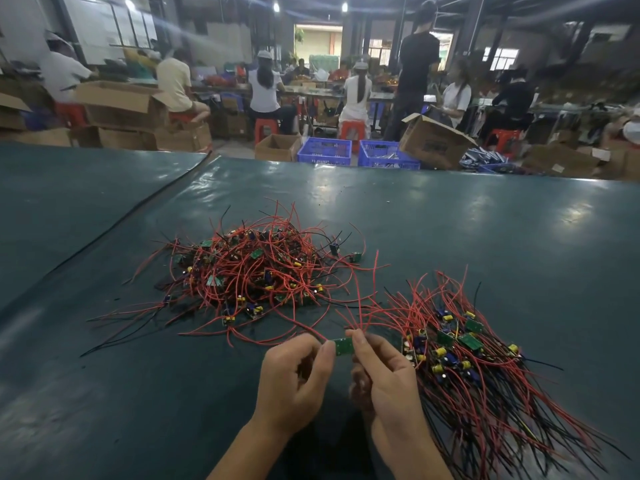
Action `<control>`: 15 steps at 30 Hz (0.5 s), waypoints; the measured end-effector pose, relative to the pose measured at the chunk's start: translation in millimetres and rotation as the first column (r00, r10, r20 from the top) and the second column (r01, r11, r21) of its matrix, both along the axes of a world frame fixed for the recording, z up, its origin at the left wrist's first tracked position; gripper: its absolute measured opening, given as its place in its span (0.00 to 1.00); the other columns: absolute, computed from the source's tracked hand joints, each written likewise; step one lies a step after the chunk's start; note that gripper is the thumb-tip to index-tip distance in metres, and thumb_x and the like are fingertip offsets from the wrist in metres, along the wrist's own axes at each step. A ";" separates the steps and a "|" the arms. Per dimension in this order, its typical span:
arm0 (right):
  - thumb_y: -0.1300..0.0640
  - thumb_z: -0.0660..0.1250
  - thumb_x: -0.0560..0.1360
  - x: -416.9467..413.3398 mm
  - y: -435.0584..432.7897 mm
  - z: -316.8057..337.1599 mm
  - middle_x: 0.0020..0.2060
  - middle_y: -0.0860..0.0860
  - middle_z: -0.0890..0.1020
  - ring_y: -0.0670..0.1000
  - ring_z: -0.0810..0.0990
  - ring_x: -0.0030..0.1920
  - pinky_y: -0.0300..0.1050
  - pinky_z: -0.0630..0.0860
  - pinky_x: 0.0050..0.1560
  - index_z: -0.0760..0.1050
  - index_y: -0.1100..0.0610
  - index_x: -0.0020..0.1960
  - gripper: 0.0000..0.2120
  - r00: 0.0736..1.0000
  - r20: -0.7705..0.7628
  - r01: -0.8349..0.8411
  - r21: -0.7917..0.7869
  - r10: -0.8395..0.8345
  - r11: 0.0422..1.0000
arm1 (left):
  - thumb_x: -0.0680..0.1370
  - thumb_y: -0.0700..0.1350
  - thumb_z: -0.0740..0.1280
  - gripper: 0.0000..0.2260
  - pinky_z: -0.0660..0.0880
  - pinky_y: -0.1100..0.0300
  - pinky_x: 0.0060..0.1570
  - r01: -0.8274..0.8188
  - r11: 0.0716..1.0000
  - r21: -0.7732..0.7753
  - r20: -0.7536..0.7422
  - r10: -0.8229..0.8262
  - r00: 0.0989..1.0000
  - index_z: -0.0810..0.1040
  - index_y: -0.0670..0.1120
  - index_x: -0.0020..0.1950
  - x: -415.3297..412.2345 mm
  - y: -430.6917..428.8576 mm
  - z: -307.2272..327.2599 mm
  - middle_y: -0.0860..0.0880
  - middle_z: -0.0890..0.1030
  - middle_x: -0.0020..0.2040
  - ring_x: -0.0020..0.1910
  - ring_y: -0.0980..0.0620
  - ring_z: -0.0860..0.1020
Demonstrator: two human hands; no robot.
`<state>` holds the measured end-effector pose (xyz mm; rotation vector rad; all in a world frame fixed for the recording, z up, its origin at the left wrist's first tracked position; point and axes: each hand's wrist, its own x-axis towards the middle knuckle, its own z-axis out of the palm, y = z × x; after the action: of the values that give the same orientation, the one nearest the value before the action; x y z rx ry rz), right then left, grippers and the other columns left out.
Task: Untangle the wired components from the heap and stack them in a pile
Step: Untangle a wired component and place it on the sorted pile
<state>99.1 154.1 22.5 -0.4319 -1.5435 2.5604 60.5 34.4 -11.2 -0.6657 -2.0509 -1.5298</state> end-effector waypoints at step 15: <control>0.62 0.71 0.73 -8.7 4.3 -3.6 0.24 0.48 0.69 0.41 0.61 0.19 0.33 0.57 0.18 0.79 0.57 0.39 0.05 0.972 0.072 0.229 -0.096 -0.223 0.969 | 0.71 0.52 0.68 0.13 0.72 0.65 0.30 -0.009 0.947 0.322 0.433 -0.139 0.891 0.80 0.41 0.40 1.3 15.1 9.6 0.46 0.82 0.31 0.26 0.55 0.75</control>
<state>90.4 158.4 18.9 -0.6619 -1.2979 2.4768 61.8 49.5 -1.6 -0.2699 -2.0314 -2.1589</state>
